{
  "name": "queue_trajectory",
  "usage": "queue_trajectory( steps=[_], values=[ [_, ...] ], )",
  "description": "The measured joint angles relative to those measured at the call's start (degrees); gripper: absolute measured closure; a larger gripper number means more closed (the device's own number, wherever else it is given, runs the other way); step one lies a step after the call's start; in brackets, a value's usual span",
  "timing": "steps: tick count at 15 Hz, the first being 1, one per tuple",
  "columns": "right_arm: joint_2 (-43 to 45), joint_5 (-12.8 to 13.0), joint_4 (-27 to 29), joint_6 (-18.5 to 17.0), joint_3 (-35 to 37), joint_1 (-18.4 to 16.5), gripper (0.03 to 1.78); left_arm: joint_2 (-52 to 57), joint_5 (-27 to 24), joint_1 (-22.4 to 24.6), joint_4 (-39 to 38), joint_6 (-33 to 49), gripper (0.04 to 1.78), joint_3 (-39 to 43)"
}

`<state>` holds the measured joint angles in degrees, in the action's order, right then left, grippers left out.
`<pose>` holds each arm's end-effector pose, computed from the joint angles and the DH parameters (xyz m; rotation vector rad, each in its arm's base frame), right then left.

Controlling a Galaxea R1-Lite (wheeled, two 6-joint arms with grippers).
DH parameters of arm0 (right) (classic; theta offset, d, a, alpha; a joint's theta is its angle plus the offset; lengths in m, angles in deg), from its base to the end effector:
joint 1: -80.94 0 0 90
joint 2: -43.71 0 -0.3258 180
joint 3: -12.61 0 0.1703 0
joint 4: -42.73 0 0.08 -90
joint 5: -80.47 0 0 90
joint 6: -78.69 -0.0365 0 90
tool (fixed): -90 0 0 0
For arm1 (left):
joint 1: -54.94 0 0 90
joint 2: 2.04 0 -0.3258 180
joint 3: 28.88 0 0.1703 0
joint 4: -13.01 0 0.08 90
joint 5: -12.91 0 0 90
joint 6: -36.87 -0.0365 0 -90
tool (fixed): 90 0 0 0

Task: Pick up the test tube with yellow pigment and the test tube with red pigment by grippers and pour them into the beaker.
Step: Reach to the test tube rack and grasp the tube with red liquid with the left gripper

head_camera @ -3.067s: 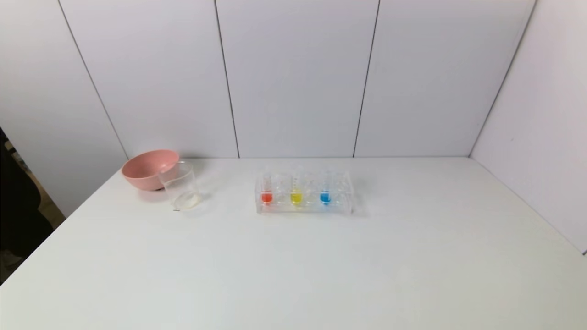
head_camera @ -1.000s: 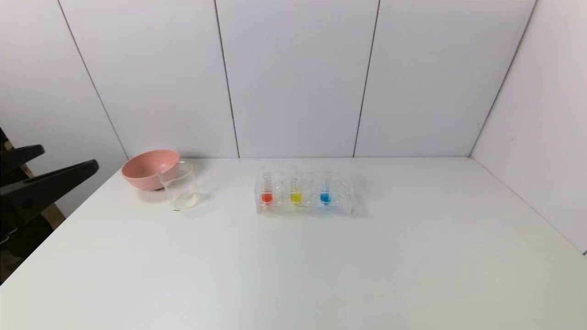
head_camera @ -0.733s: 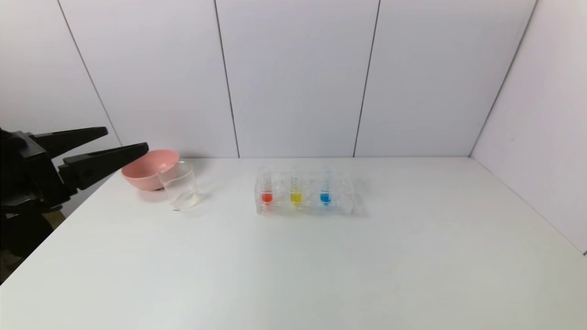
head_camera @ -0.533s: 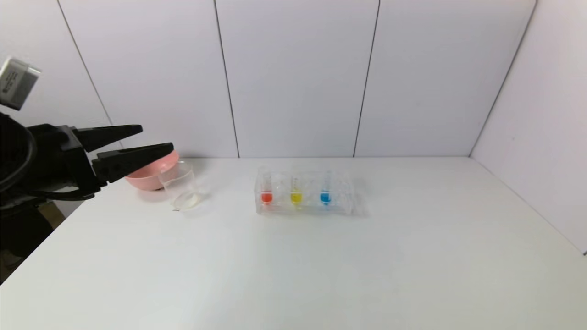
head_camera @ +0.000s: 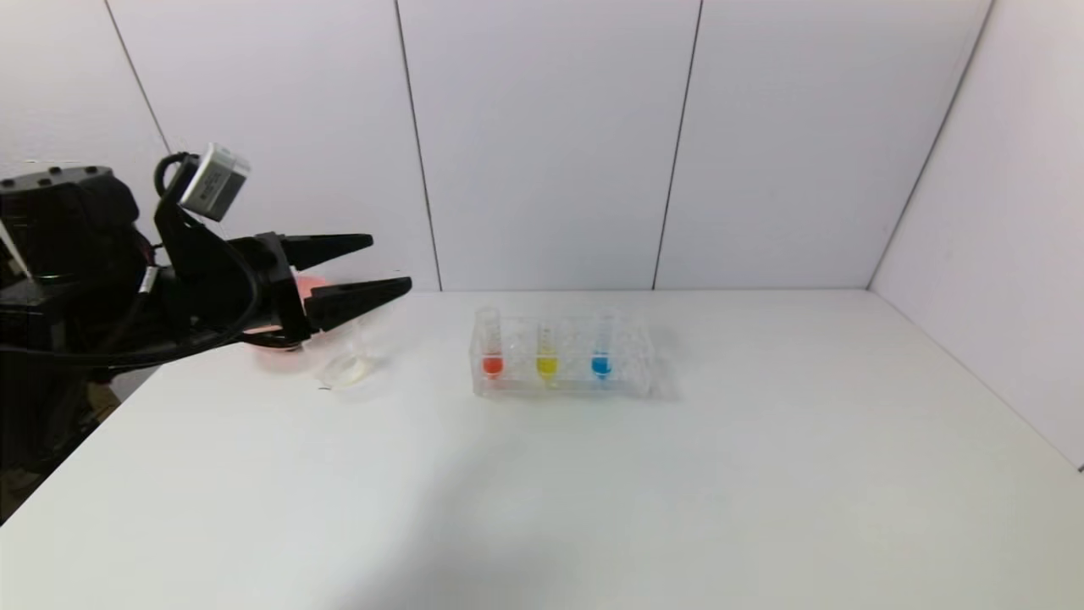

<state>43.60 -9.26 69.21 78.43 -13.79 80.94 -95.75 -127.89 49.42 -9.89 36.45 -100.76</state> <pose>-0.0566 -0.0002 0.0757 0.0045 0.0033 -0.0047 0.2782 -0.0553 0.2637 0.0142 -0.0216 -0.9829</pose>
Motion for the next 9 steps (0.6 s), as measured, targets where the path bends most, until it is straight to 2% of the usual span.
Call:
queue_trajectory(
  steps=[2, 6, 9],
  values=[
    [0.0, 0.0, 0.0, 0.0, 0.0, 0.0, 1.70, -4.0, -2.5, -1.2, -3.5, -1.2, 0.06, -0.5],
    [0.0, 0.0, 0.0, 0.0, 0.0, 0.0, 1.70, -12.2, -11.6, -1.8, -10.5, -3.9, 0.06, -2.8],
    [0.0, 0.0, 0.0, 0.0, 0.0, 0.0, 1.70, -17.0, -13.6, -2.1, -10.9, -5.4, 0.06, -5.8]
  ],
)
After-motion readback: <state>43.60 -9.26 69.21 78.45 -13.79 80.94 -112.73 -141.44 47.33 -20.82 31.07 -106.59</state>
